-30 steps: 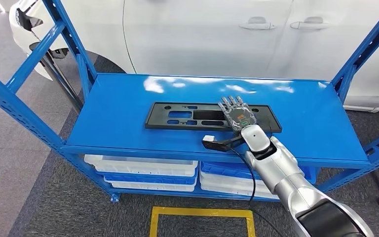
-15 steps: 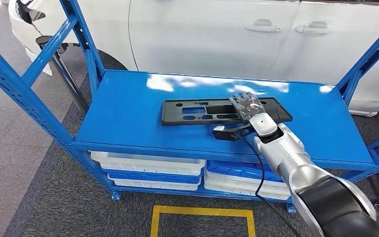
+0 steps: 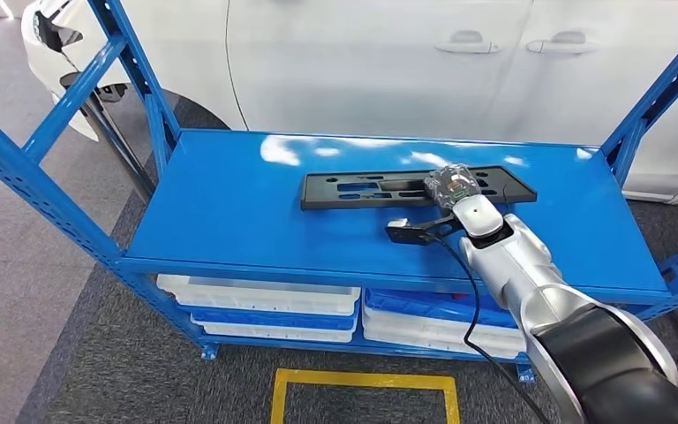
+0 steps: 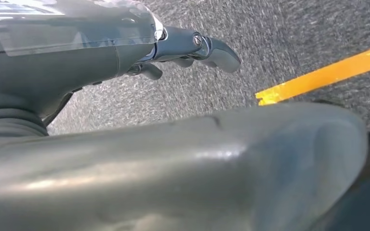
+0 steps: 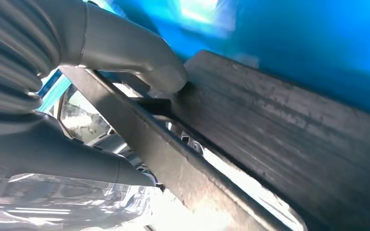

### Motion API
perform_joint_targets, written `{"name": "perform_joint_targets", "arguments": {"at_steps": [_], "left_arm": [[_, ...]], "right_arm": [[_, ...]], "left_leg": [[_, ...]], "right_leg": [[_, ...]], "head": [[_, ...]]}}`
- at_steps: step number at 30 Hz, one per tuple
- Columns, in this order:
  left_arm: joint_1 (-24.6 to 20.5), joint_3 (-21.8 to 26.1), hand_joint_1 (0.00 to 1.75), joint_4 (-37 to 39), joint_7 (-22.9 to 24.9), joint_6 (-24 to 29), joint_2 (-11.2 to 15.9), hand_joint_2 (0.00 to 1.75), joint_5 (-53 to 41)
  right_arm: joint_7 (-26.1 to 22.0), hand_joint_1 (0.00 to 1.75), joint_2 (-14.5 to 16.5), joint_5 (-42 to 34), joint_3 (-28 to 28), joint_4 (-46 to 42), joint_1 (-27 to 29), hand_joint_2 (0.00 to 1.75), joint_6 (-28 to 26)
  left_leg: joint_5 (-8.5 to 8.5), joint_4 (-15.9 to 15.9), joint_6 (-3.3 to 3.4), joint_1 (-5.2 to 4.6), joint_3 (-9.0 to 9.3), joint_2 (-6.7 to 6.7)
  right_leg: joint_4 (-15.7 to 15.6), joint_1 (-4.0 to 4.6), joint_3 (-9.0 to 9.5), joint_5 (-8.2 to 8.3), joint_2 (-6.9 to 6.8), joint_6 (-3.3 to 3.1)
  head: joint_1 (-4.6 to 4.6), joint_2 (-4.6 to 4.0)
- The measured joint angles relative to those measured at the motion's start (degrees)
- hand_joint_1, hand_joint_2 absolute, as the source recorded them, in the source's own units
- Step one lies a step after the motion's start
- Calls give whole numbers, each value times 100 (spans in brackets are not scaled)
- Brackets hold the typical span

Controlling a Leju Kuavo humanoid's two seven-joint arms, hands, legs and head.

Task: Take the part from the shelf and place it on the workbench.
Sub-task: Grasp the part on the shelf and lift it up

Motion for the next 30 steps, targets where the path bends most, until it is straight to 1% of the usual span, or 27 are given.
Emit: {"name": "perform_joint_targets", "arguments": {"at_steps": [1, 2, 3, 4, 5, 6, 7, 8, 9, 10, 12, 13, 14, 16, 17, 18, 19, 20, 21, 22, 23, 24, 25, 27, 28, 29, 30], "left_arm": [[6, 1, 0, 0, 0, -1, -1, 0, 1], [14, 1, 0, 0, 0, -1, -1, 0, 2], [22, 2, 0, 0, 0, -1, -2, 0, 3], [27, 3, 0, 0, 0, 0, -1, 0, 5], [28, 4, 0, 0, 0, 2, 0, 0, 7], [27, 6, 0, 1, 0, 4, 1, 0, 9], [24, 8, 0, 1, -1, 5, 2, 0, 10], [21, 10, 0, 2, -2, 7, 3, 0, 11], [23, 13, 0, 2, -2, 7, 3, 0, 13], [24, 18, 0, 2, -3, 9, 3, 0, 16], [31, 35, 0, 2, -4, 12, 2, 0, 25], [29, 45, 0, 2, -5, 14, 1, 0, 27], [27, 54, 0, 2, -7, 14, -1, 0, 29], [25, 68, 0, 2, -8, 15, -3, 0, 29], [29, 77, 0, 2, -9, 16, -4, 0, 28], [36, 87, 0, 2, -10, 20, -4, 0, 24], [42, 96, 0, 2, -11, 25, -4, 0, 19], [44, 103, 0, 2, -14, 29, -5, 0, 14], [44, 107, 0, 2, -16, 34, -6, 0, 7], [44, 109, 0, 2, -17, 35, -9, 0, 3], [44, 113, 0, 2, -19, 37, -11, 0, -1], [44, 119, 0, 2, -19, 39, -14, 0, -5], [45, 128, 0, 2, -20, 42, -16, 0, -7], [50, 144, 0, 2, -20, 46, -15, 0, -14], [55, 151, 0, 2, -21, 49, -14, 0, -16], [60, 157, 0, 2, -23, 51, -13, 0, -19], [63, 168, 0, 2, -25, 55, -13, 0, -19]], "right_arm": [[-7, 175, 7, 1, 3, 10, -4, 175, -14], [-14, 175, 13, 2, 7, 21, -5, 175, -28], [-21, 175, 19, 3, 10, 31, -6, 175, -43], [-31, 175, 22, 3, 13, 41, -10, 175, -57], [-43, 175, 26, 4, 16, 48, -19, 175, -71], [-57, 174, 28, 3, 21, 54, -31, 175, -81], [-74, 174, 30, 2, 26, 62, -44, 175, -88], [-90, 174, 32, 2, 31, 69, -55, 175, -92], [-106, 174, 33, 1, 36, 78, -61, 175, -98], [-118, 175, 33, 0, 41, 85, -65, 175, -107], [-135, 175, 33, -3, 51, 93, -70, 175, -143], [-143, 174, 36, -12, 56, 97, -74, 175, -166], [-160, 173, 39, -34, 61, 101, -75, 175, -194], [-305, 166, 48, -217, 53, 110, -57, 175, -273], [-461, 161, 50, -411, 24, 109, -40, 175, -327], [-685, 157, 50, -677, -28, 93, -21, 175, -388], [-952, 153, 51, -988, -104, 54, -5, 175, -442], [-1249, 149, 51, -1331, -197, -21, 11, 175, -479], [-1544, 146, 51, -1679, -296, -133, 34, 175, -490], [-1818, 144, 51, -2047, -396, -297, 69, 175, -457], [-2059, 144, 51, -2434, -487, -520, 133, 175, -378], [-2258, 146, 51, -2853, -561, -809, 225, 175, -245], [-2425, 150, 46, -3307, -619, -1146, 339, 175, -63], [-2680, 154, 28, -4302, -704, -1922, 607, 175, 422], [-2782, 155, 18, -4802, -747, -2308, 737, 175, 689], [-2876, 156, 12, -5292, -796, -2691, 863, 175, 959], [-2966, 158, 10, -5735, -845, -3049, 987, 175, 1218]], "left_leg": [[-170, 411, -23, 13, -195, 1], [-261, 717, -42, 27, -344, 1], [-241, 823, -57, 40, -399, 1], [-108, 682, -66, 55, -334, 2], [104, 323, -69, 69, -160, 4], [288, -106, -66, 82, 49, 5], [419, -477, -46, 82, 228, 4], [487, -721, -20, 79, 340, 2], [485, -813, 14, 70, 375, -1], [488, -825, 54, 55, 373, -4], [521, -860, 138, 57, 382, -1], [541, -885, 178, 60, 388, 1], [558, -907, 210, 64, 390, 3], [569, -908, 239, 53, 371, 3], [570, -906, 244, 47, 365, 1], [569, -902, 245, 43, 363, -1], [565, -895, 241, 42, 366, -3], [559, -884, 232, 41, 370, -6], [548, -870, 218, 41, 371, -7], [534, -850, 197, 30, 364, -7], [523, -835, 174, 21, 353, -6], [515, -827, 152, 15, 344, -4], [513, -827, 127, 11, 339, -3], [482, -814, 69, 21, 341, -3], [403, -719, 39, 25, 303, -1], [271, -520, 14, 28, 219, 0], [87, -196, -6, 36, 77, 3]], "right_leg": [[1, 2, 0, -2, -7, -8], [2, 3, 1, -3, -11, -9], [3, 1, 4, -5, -12, -9], [6, -1, 12, -7, -11, -5], [12, -6, 22, -14, -9, 6], [23, -5, 27, -24, -5, 25], [41, 2, 23, -33, 4, 54], [53, 10, 13, -35, 13, 89], [57, 20, 2, -29, 22, 125], [53, 22, -5, -19, 28, 161], [77, 2, -20, -50, 31, 227], [196, -10, -71, -139, 32, 250], [450, -17, -185, -293, 32, 266], [1247, -21, -558, -669, 32, 285], [1587, -22, -725, -780, 31, 291], [1737, -23, -805, -781, 31, 292], [1656, -23, -773, -674, 31, 286], [1357, -23, -636, -481, 31, 272], [932, -21, -441, -271, 30, 249], [542, -7, -260, -123, 29, 225], [256, 6, -133, -32, 30, 202], [116, 22, -75, -14, 31, 181], [98, 40, -70, -32, 33, 163], [75, 24, -64, -24, 31, 104], [58, 11, -56, -18, 27, 67], [41, -4, -48, -10, 22, 34], [36, -6, -44, -11, 18, 10]], "head": [[0, 0], [0, 0], [0, 0], [0, 0], [0, 0], [1, 0], [1, 0], [1, 0], [1, 0], [1, 0], [1, 0], [2, 0], [2, 0], [2, 0], [2, 0], [2, 0], [2, 0], [2, 0], [2, 0], [2, 0], [1, 0], [1, 0], [0, 0], [1, 0], [1, 0], [1, 0], [1, 0]]}}
